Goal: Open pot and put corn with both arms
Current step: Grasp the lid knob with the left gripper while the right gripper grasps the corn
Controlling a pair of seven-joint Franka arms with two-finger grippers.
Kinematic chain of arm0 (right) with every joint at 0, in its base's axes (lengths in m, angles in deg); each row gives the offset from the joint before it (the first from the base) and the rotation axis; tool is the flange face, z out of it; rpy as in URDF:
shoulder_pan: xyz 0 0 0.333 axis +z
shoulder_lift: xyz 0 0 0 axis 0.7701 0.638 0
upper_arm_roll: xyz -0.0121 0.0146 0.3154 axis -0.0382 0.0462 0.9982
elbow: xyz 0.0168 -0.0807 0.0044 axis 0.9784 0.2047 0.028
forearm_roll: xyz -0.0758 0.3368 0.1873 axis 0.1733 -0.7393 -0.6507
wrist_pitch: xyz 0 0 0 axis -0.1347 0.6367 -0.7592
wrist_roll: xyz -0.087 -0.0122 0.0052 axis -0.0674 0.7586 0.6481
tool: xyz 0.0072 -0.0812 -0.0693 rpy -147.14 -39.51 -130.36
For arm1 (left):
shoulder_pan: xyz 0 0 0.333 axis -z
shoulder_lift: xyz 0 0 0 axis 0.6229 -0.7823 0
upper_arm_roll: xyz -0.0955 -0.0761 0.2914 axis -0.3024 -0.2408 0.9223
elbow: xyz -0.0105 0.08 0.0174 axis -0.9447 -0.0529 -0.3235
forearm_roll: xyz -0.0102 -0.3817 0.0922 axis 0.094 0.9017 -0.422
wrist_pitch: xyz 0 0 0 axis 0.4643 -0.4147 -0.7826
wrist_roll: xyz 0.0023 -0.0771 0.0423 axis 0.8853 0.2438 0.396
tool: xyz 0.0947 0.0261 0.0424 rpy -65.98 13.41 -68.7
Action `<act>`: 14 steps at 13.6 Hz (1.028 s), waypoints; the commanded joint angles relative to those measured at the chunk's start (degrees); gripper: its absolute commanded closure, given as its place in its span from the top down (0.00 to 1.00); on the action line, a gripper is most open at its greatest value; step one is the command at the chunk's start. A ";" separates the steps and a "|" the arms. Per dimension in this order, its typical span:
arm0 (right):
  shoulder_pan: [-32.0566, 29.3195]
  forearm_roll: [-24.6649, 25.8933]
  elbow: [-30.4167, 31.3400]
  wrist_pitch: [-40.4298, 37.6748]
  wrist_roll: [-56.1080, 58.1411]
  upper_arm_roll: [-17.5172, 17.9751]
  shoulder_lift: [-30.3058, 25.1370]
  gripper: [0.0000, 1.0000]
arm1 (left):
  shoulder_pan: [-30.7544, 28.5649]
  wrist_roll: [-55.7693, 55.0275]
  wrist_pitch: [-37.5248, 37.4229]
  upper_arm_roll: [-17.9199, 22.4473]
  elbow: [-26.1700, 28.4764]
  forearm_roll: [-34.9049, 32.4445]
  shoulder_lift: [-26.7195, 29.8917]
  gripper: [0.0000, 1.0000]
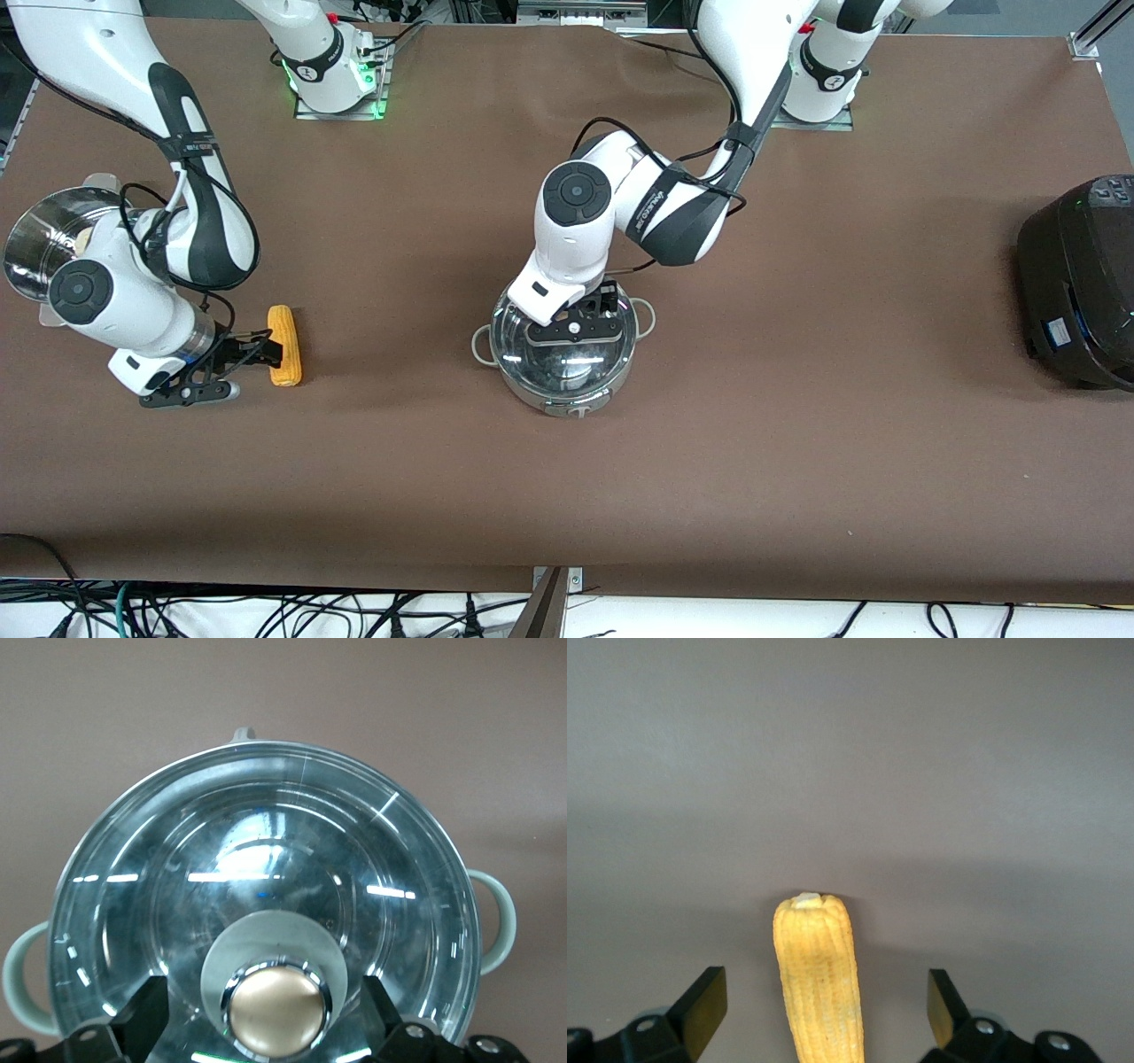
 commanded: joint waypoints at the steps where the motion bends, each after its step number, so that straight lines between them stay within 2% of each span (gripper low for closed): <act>1: -0.54 -1.00 6.57 7.19 3.17 0.70 -1.42 1.00 | 0.91 -1.08 0.06 1.60 -2.77 -1.28 -1.92 0.95; 4: -0.45 -0.83 12.81 15.64 5.20 0.88 -1.15 1.00 | 0.91 -1.08 -0.12 1.60 -2.77 -1.28 -1.84 0.91; 7: -0.36 -0.82 13.89 16.63 5.81 0.88 -0.54 0.99 | 1.17 -1.17 -0.99 1.51 -2.77 -1.19 -1.66 0.82; 8: -0.36 -0.82 13.89 16.54 5.81 0.88 -0.19 0.95 | 1.17 -1.43 -1.87 1.51 -2.77 -1.10 -1.66 0.72; 9: -0.36 -0.82 13.97 16.54 5.81 0.88 -0.10 0.83 | 1.26 -2.47 -2.31 1.25 -2.77 -1.01 -1.66 0.69; 11: -0.36 -0.82 13.97 16.63 5.90 0.88 0.25 0.83 | 1.26 -4.41 -3.63 0.90 -2.77 -0.93 -1.66 0.52; 12: -0.45 -0.82 13.97 16.63 5.90 0.88 0.34 0.81 | 1.26 -4.42 -4.33 0.81 -2.77 -0.84 -1.66 0.37; 13: -0.36 -0.82 13.97 16.54 6.25 0.88 0.52 0.66 | 1.35 -4.42 -5.38 0.81 -2.77 -0.75 -1.57 0.26; 14: -0.45 -0.82 13.97 16.54 6.43 0.88 0.61 0.51 | 1.35 -4.42 -6.00 0.90 -2.77 -0.75 -1.57 0.21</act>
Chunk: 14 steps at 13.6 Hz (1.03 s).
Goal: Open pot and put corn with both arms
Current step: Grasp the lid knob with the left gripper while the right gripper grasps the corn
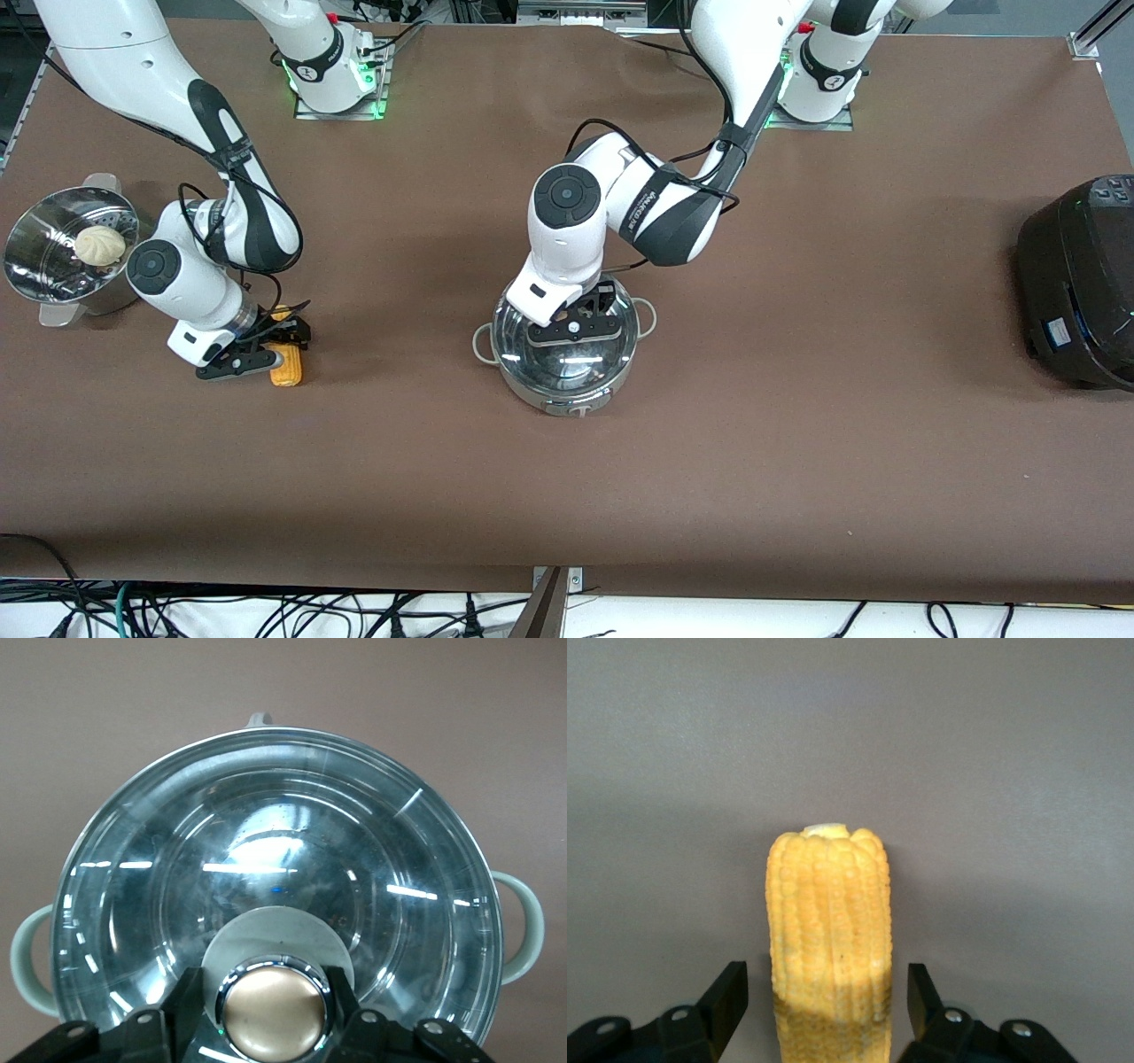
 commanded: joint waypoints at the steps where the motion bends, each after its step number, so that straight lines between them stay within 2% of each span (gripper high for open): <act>1: -0.43 -0.82 0.67 0.83 1.65 0.47 -0.01 0.34 | 0.62 -1.36 -2.90 0.06 -1.39 -0.38 -1.08 0.21; 2: -0.43 -0.82 0.49 0.48 1.99 0.47 -0.10 0.18 | 0.71 -1.36 -2.91 0.15 -1.39 -0.38 -1.08 0.21; 3: -0.43 -0.82 0.14 0.30 2.09 0.47 -0.36 0.08 | 0.71 -1.54 -2.82 0.15 -1.39 -0.38 -1.08 0.21; 4: -0.43 -0.82 -0.03 0.04 2.09 0.47 -0.45 0.00 | 0.80 -1.80 -2.82 0.15 -1.47 -0.38 -1.08 0.11; 5: -0.35 -0.82 -0.30 -0.83 2.09 0.47 -0.80 0.00 | 0.80 -1.89 -2.82 0.15 -1.47 -0.38 -1.08 0.00; 10: -0.35 -1.09 -8.72 -17.77 1.65 1.26 -6.50 0.00 | 1.06 -1.80 -5.18 0.32 -1.47 -0.29 -0.20 0.00; 14: -0.08 -1.35 -20.13 -34.10 1.12 1.61 -9.14 0.00 | 0.80 -1.45 -9.75 0.24 -1.56 -0.12 2.96 0.00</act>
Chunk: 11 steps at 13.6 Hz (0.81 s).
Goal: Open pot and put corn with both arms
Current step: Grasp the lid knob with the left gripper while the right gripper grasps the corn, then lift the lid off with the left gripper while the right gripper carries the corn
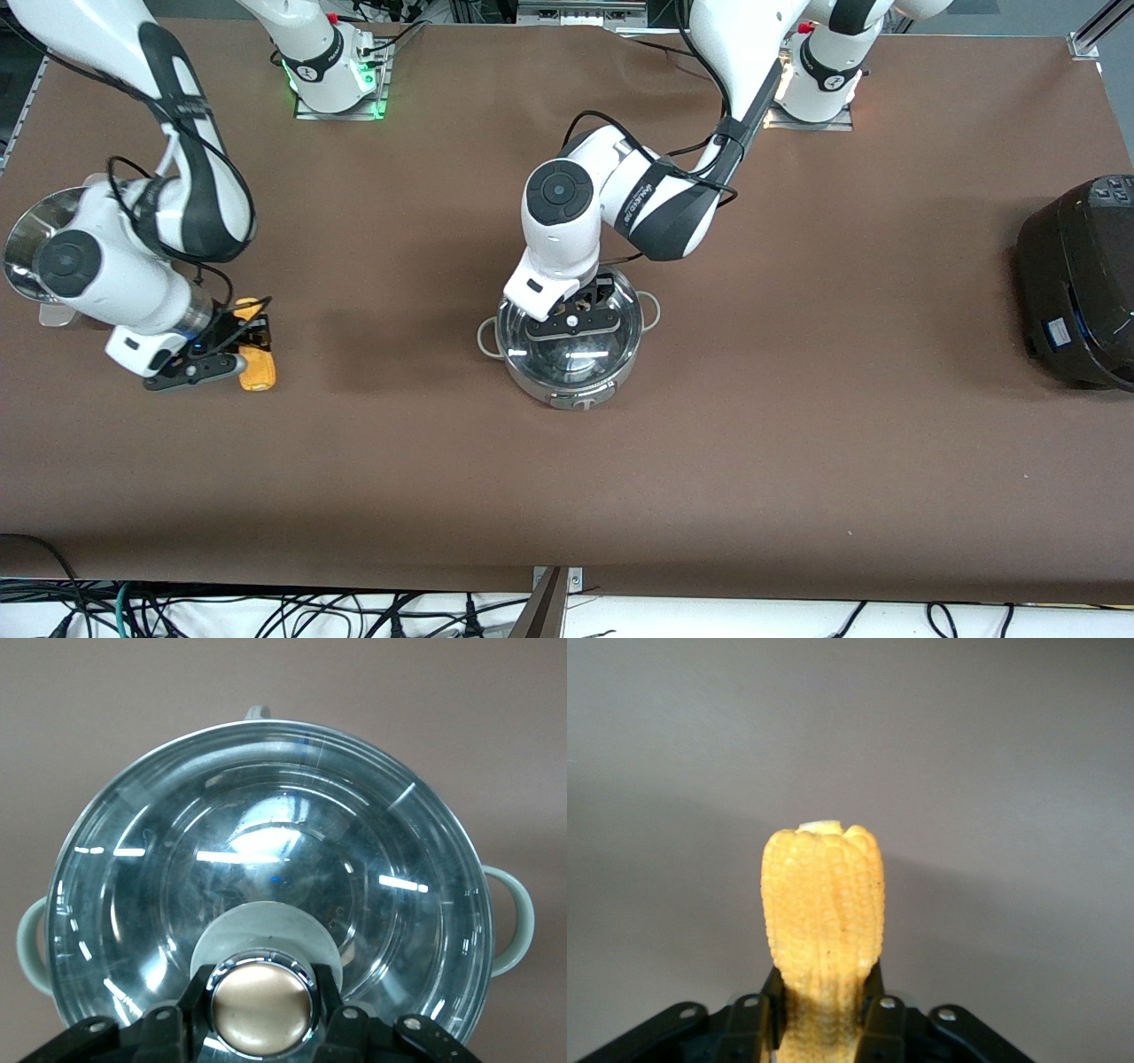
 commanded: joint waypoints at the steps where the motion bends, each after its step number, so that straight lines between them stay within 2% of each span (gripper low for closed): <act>1: -0.17 -1.30 -8.89 -11.97 -0.28 1.60 -0.83 0.00 | 0.17 -0.69 -4.62 0.23 -0.31 -0.12 2.80 0.00; 3: -0.09 -1.30 -14.17 -19.28 -2.65 1.96 -0.83 0.00 | 0.00 -0.43 -5.14 0.31 -0.31 -0.12 3.23 0.00; 5: 0.96 -1.38 -17.78 -22.99 -5.20 2.66 -0.83 0.00 | -2.10 -0.07 -7.25 -0.21 -0.31 0.05 5.42 0.00; 9: 1.32 -1.12 -22.19 -26.96 -17.05 10.38 -0.74 0.00 | -8.95 5.80 -13.23 -1.79 1.18 0.23 12.36 0.00; 11: 1.41 -1.21 -22.63 -26.79 -22.67 13.90 -0.48 0.00 | -12.99 11.23 -14.03 -1.79 6.95 0.23 16.92 0.00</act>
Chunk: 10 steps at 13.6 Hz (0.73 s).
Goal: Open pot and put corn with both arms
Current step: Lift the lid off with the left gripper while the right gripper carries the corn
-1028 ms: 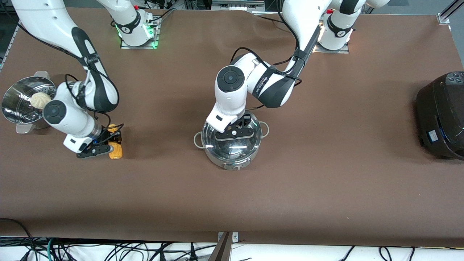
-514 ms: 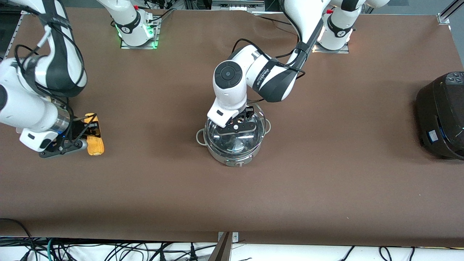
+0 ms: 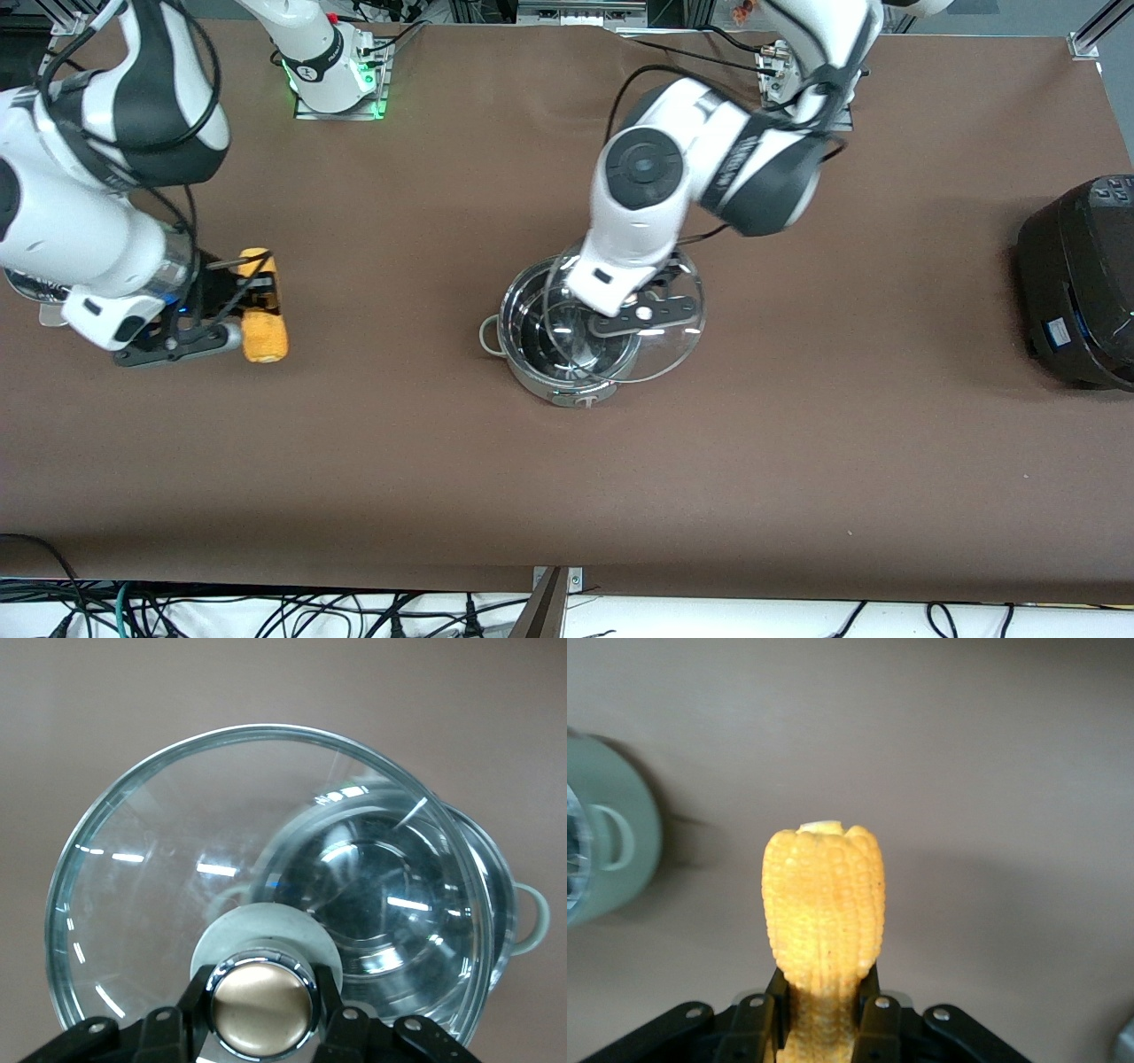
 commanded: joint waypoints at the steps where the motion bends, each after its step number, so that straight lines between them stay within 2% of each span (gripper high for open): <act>1: 0.22 -0.37 -2.95 -1.39 -8.35 4.56 1.41 0.00 | -6.17 9.78 -0.75 -1.17 9.94 0.20 8.36 0.00; 3: 4.24 -0.20 -3.66 -0.51 -16.17 5.72 2.02 0.00 | -11.00 19.45 -0.66 -1.17 16.36 0.20 13.02 0.00; 5: 9.08 -0.11 -6.29 0.46 -22.06 5.72 3.95 0.00 | -16.18 27.19 1.34 -1.17 24.96 0.11 17.77 0.00; 7: 13.21 -0.02 -9.01 2.12 -27.17 5.63 6.50 0.00 | -20.59 35.53 7.48 -1.17 34.63 -0.07 22.60 0.00; 10: 18.14 0.24 -10.87 7.91 -31.13 5.54 9.93 0.00 | -25.34 44.43 17.15 -0.82 45.45 -0.42 25.17 0.00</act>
